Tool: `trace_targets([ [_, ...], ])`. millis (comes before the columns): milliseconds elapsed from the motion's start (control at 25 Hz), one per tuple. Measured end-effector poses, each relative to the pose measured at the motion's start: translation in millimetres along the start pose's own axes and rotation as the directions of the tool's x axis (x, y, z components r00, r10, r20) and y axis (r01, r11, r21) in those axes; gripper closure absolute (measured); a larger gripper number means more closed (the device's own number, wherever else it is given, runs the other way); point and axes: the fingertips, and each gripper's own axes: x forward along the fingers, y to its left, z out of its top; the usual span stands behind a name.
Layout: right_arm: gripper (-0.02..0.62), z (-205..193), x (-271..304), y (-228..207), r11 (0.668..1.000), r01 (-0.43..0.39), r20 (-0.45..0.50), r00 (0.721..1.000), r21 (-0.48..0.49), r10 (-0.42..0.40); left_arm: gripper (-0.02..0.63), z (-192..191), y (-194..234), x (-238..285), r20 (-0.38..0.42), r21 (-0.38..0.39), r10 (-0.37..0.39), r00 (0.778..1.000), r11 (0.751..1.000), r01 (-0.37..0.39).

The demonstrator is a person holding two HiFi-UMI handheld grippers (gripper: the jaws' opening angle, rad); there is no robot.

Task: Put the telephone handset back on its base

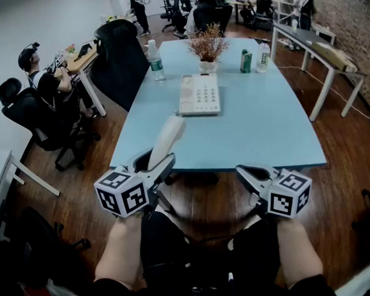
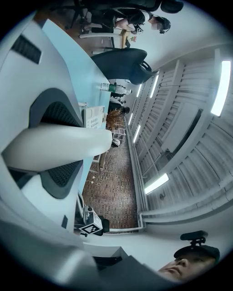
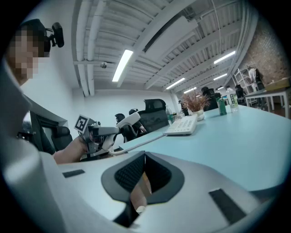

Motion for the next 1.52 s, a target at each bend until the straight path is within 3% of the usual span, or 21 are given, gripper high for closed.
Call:
trace_targets([
  [1520,0.580,1.3,3.1,3.1,1.000,-0.022,0.017,1.000,0.019,0.022,0.394,-2.4,4.7,-0.6,-0.003,-0.013,0.015,1.000,1.000,-0.015],
])
